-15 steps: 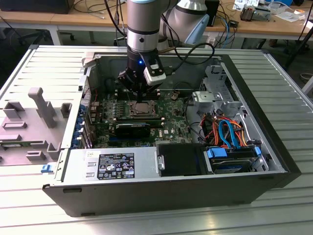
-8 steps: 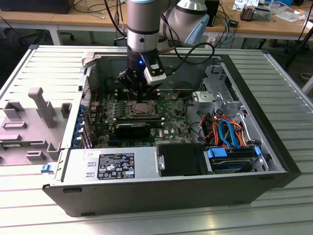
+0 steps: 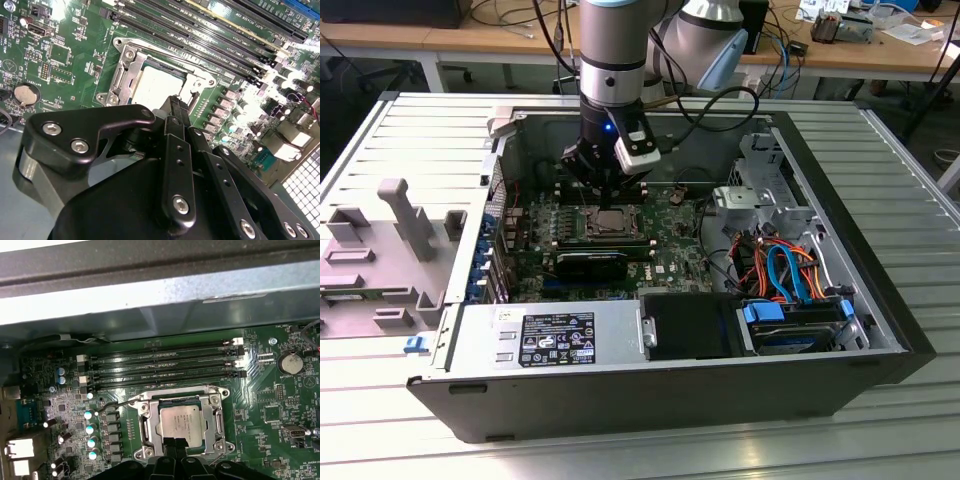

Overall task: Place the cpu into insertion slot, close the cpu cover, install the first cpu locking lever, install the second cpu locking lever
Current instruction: 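Install the first cpu locking lever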

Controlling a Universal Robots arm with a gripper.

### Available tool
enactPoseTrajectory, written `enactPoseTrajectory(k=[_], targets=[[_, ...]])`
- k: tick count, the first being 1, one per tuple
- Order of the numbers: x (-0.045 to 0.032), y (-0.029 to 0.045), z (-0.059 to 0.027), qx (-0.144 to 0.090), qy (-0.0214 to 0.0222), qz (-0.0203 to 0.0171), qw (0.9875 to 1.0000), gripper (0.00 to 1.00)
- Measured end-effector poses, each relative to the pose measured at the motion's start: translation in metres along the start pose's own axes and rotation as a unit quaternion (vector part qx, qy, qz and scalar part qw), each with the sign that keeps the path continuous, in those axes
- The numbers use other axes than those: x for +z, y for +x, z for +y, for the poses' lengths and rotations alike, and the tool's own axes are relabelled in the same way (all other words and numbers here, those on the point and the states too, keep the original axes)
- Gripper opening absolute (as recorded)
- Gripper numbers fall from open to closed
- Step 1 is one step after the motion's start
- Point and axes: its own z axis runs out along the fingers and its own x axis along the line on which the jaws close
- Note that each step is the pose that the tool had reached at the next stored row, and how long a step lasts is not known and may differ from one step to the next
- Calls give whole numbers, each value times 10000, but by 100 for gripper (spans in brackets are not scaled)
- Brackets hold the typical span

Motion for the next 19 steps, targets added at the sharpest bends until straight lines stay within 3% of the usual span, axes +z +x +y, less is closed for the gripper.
enactPoseTrajectory(k=[19], targets=[[0,0,0,-114,3,-6,9999,11]])
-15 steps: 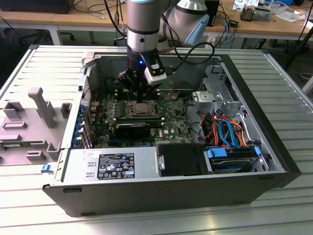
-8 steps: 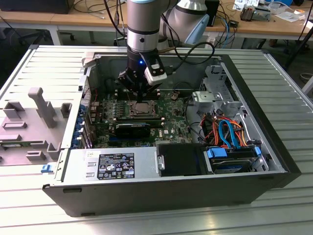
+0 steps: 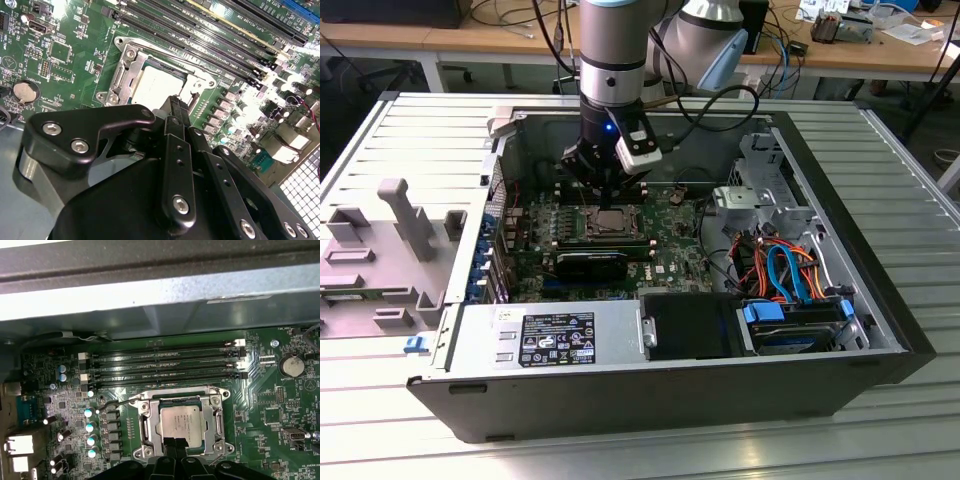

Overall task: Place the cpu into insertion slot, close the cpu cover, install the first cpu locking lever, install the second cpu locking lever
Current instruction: 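Install the first cpu locking lever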

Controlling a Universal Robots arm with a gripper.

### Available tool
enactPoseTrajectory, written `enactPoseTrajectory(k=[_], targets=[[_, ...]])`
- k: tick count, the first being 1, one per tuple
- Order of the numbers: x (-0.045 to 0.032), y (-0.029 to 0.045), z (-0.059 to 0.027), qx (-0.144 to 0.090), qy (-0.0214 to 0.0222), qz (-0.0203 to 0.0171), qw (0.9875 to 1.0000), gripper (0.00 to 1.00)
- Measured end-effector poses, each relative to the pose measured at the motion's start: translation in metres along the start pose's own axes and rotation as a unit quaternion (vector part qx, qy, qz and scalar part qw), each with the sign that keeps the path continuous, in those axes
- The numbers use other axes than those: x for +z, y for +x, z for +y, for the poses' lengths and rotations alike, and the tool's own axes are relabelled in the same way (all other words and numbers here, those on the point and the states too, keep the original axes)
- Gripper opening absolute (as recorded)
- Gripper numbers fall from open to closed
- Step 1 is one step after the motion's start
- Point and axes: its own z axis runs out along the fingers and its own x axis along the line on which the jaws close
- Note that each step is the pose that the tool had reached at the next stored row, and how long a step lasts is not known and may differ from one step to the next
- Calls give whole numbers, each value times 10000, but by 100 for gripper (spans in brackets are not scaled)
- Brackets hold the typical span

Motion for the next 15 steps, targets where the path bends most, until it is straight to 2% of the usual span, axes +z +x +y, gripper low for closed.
enactPoseTrajectory(k=[15], targets=[[0,0,0,-86,2,-4,10000,11]])
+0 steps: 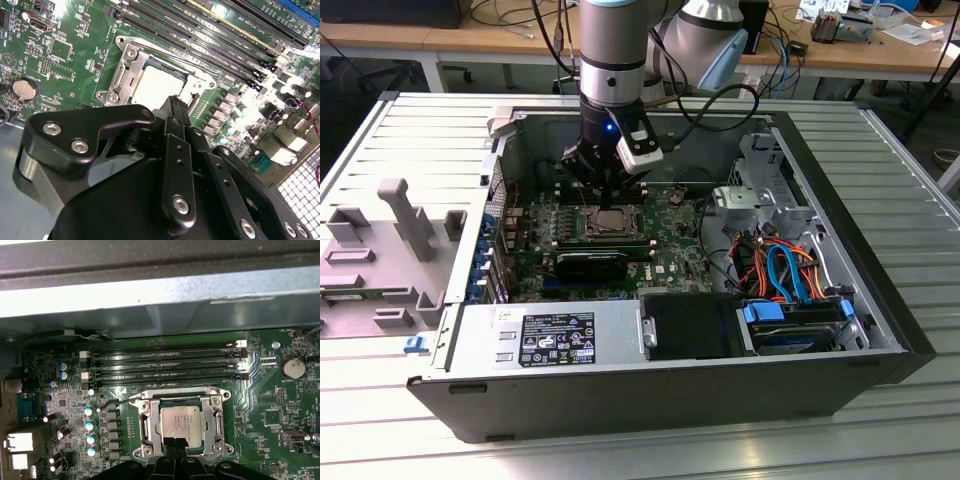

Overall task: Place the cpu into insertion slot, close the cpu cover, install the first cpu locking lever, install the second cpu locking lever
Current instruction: 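Install the first cpu locking lever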

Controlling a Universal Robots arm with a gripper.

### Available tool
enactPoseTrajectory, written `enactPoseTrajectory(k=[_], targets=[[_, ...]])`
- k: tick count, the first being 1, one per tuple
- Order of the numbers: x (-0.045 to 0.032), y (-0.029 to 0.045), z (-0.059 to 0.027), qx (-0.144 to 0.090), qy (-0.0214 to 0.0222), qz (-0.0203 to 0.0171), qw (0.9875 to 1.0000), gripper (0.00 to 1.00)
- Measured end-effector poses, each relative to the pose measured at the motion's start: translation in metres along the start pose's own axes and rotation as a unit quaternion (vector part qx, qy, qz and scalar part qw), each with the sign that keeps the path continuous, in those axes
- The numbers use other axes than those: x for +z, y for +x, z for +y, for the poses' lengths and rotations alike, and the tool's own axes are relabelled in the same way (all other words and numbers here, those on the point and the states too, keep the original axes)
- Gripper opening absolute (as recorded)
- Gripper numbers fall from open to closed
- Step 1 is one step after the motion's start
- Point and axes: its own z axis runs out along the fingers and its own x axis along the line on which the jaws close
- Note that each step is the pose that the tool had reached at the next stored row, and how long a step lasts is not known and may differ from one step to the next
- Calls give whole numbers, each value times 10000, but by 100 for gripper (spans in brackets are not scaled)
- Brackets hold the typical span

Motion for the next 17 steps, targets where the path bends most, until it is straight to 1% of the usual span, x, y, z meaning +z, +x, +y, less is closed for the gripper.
enactPoseTrajectory(k=[17], targets=[[0,0,0,-87,2,-5,10000,11]])
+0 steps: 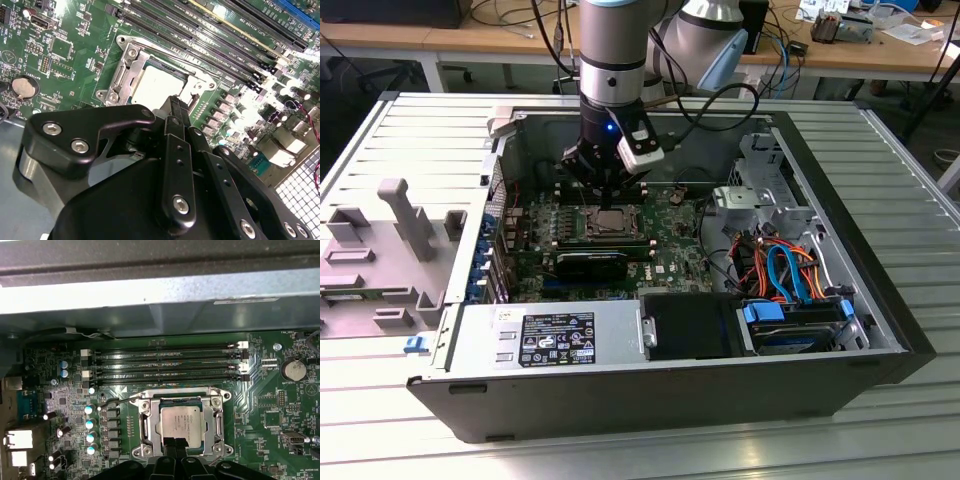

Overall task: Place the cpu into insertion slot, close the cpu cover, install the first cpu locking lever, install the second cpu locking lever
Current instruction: 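Install the first cpu locking lever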

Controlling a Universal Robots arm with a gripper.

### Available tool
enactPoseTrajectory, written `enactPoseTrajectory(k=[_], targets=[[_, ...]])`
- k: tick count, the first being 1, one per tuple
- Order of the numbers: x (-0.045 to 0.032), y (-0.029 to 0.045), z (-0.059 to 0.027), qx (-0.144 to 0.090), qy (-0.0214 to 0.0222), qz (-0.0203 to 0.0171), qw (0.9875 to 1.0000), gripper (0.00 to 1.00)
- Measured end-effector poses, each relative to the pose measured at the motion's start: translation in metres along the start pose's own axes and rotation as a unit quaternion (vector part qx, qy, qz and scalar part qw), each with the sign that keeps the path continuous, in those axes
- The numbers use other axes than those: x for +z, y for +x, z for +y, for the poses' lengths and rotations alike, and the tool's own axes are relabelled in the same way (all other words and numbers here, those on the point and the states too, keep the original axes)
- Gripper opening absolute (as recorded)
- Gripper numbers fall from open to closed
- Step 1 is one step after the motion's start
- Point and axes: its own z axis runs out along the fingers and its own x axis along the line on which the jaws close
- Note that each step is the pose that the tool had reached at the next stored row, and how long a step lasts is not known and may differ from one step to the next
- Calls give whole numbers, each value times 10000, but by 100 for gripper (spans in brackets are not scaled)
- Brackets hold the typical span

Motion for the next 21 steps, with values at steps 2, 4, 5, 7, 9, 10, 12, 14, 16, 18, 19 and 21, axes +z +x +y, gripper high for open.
enactPoseTrajectory(k=[2,4,5,7,9,10,12,14,16,18,19,21], targets=[[0,0,0,-11,0,-1,10000,11],[0,0,0,-23,1,-1,10000,11],[0,0,0,-28,1,-2,10000,11],[0,0,0,-39,1,-2,10000,11],[0,0,0,-48,1,-3,10000,11],[0,0,0,-52,1,-3,10000,11],[0,0,0,-59,1,-3,10000,11],[0,0,0,-68,2,-4,10000,11],[0,0,0,-77,2,-4,10000,11],[0,0,0,-86,2,-5,10000,11],[0,0,0,-92,3,-5,10000,11],[0,0,0,-100,3,-5,10000,11]])
